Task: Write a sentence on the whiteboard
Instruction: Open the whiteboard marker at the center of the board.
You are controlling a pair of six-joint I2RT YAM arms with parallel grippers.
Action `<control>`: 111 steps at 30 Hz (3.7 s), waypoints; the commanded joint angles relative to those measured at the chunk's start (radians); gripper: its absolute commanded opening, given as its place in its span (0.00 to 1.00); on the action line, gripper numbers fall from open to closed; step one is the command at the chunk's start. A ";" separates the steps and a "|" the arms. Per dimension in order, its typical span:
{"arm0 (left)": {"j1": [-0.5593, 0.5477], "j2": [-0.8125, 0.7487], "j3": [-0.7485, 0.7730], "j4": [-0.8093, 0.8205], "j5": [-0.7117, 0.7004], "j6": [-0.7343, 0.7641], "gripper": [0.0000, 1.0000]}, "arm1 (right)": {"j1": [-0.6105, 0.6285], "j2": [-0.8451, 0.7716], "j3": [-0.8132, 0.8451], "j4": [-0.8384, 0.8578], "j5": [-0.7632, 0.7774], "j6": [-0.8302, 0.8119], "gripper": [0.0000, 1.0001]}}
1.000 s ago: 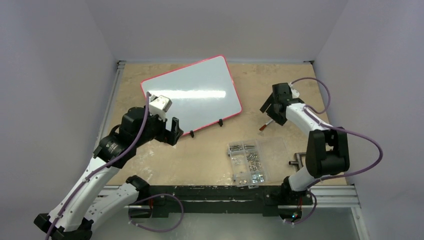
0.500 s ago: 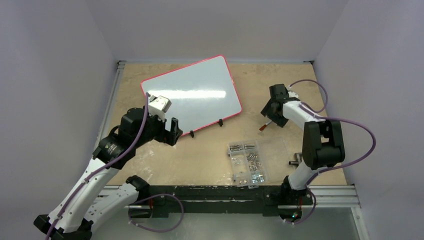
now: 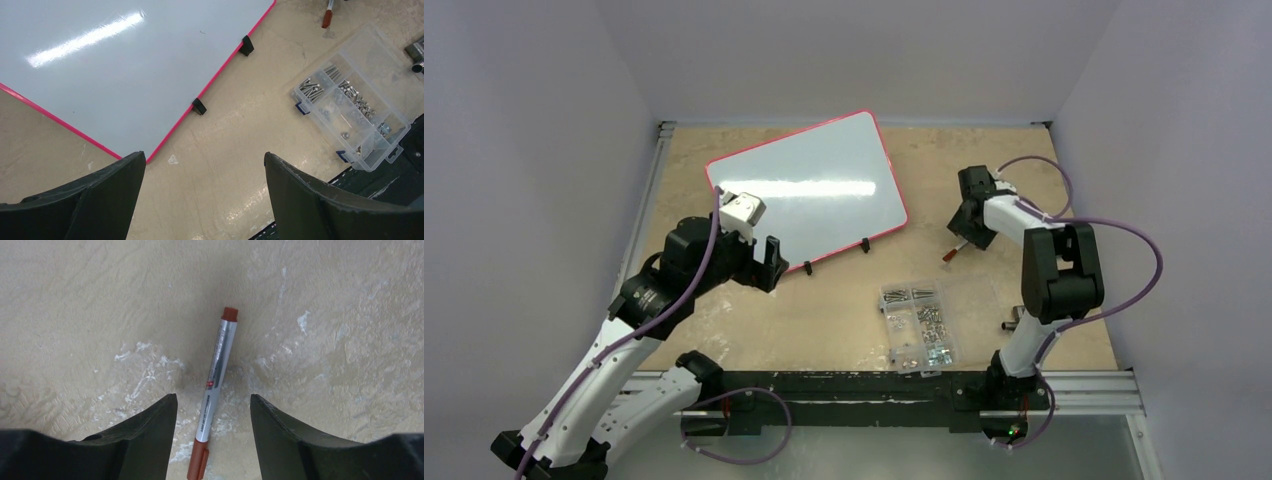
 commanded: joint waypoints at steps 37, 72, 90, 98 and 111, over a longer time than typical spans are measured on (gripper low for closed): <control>-0.008 -0.023 -0.023 0.053 0.017 0.025 0.89 | 0.051 -0.097 0.028 0.005 0.053 -0.078 0.00; -0.283 0.373 0.007 0.971 0.210 -0.402 0.74 | 0.087 -0.886 -0.511 1.127 -0.648 0.444 0.00; -0.347 0.666 0.175 1.334 0.120 -0.455 0.60 | 0.111 -0.942 -0.533 1.291 -0.569 0.598 0.00; -0.365 0.651 0.193 1.300 0.156 -0.446 0.66 | 0.114 -0.936 -0.533 1.277 -0.549 0.585 0.00; -0.371 0.692 0.213 1.321 0.128 -0.468 0.59 | 0.118 -0.927 -0.530 1.296 -0.546 0.582 0.00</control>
